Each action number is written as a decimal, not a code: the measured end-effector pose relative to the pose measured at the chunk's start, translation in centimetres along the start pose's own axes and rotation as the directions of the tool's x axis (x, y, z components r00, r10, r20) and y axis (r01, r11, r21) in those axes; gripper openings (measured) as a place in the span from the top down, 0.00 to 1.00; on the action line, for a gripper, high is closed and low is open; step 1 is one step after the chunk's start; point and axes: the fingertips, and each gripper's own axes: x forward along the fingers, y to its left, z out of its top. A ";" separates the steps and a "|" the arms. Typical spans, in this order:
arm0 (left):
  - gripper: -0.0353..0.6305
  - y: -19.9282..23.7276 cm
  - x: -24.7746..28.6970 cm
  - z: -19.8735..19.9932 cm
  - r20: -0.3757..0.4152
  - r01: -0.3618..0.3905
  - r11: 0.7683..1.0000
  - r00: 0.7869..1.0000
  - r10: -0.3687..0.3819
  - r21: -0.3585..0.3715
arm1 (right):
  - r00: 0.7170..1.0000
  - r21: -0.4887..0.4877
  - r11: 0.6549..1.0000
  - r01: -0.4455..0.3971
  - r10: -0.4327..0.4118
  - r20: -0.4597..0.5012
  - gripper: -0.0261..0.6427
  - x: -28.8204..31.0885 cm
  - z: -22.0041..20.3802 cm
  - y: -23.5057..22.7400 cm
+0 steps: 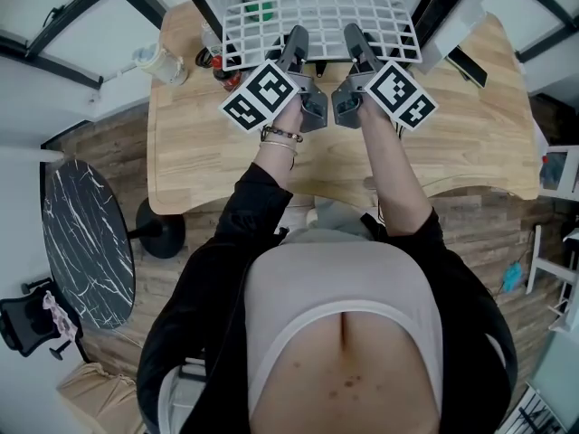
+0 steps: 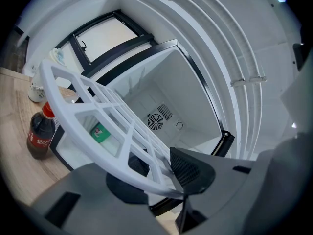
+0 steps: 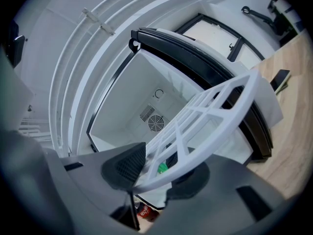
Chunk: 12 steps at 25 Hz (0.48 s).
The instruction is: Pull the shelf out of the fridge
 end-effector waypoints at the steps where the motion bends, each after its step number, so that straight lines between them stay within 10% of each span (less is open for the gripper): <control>1: 0.74 0.0 0.0 0.0 0.001 0.000 1.000 1.000 0.000 0.000 | 1.000 0.001 1.000 0.000 0.000 -0.001 0.74 -0.1 0.0 0.0; 12: 0.74 -0.1 -0.5 -0.3 0.005 -0.003 1.000 1.000 0.003 -0.004 | 1.000 0.001 1.000 0.001 -0.001 0.000 0.74 -0.5 -0.2 0.0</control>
